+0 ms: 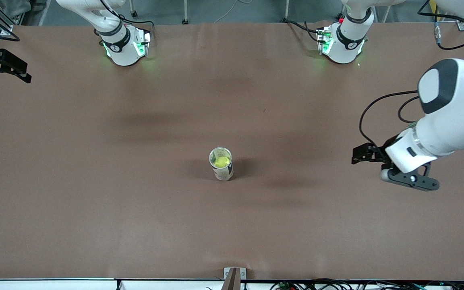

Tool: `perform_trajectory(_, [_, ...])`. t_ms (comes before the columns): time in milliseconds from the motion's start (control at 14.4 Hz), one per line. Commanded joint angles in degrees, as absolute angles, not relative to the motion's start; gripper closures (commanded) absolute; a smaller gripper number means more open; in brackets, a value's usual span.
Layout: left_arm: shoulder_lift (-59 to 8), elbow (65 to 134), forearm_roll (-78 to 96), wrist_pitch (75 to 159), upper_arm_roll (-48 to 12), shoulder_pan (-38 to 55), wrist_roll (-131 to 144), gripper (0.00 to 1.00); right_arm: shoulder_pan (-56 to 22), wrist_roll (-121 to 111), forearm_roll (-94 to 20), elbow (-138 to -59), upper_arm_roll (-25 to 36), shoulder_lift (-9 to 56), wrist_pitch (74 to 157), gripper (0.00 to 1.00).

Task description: Insert tennis ball vertically with right arm

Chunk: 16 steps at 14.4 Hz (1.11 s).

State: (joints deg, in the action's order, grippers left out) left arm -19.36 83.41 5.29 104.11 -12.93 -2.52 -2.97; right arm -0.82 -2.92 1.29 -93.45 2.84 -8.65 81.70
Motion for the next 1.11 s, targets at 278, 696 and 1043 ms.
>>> perform_trajectory(278, [-15.9, 79.2, 4.2, 93.6, -9.2, -3.5, -1.9, 0.0, -1.7, -2.8, 1.2, -91.3, 3.4, -8.6, 82.4, 0.0])
perform_trajectory(696, [-12.7, 78.7, 4.3, 90.3, -5.5, -4.5, -2.5, 0.0, -1.1, -3.1, -1.3, -86.0, 3.8, -4.8, 80.5, 0.0])
perform_trajectory(1043, [-7.3, 79.2, 3.3, 90.1, -3.0, -4.2, -3.3, 0.0, -1.3, -2.8, -1.3, -86.5, 3.8, -4.7, 78.5, 0.0])
